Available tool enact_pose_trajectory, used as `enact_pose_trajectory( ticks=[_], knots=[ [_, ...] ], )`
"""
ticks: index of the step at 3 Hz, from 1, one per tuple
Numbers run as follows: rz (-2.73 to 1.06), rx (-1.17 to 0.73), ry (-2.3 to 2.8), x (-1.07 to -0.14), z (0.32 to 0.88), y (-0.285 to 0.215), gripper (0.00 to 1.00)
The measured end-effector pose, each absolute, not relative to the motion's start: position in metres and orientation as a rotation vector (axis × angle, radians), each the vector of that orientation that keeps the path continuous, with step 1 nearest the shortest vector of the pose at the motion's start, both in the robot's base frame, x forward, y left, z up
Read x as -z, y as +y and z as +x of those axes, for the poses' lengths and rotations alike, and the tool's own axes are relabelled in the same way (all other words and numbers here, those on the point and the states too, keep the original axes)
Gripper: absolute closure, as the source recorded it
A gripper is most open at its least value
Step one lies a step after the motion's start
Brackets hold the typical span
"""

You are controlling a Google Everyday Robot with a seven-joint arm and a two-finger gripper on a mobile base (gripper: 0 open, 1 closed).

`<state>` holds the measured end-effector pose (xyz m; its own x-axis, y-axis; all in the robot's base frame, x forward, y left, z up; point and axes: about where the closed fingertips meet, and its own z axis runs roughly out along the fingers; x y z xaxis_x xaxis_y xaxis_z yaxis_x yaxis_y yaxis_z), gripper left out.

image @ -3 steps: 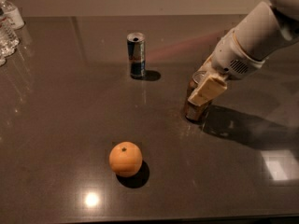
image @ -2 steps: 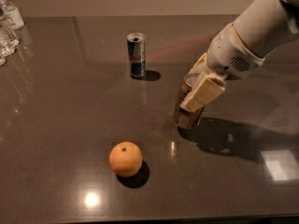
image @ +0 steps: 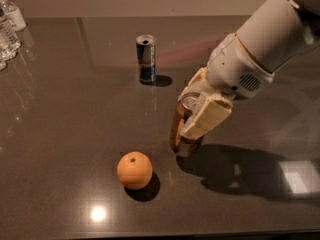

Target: Move orange can near orange

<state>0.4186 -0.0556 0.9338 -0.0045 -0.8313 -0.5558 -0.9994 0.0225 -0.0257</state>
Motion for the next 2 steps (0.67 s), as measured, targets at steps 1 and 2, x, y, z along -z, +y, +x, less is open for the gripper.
enact_pose_trajectory(
  ticks=[1,2],
  knots=[
    [-1.953,-0.521,1.816,-0.925,0.394,-0.04,1.0],
    [-1.996,-0.489,1.79,-0.915,0.383,-0.035,1.0]
  ],
)
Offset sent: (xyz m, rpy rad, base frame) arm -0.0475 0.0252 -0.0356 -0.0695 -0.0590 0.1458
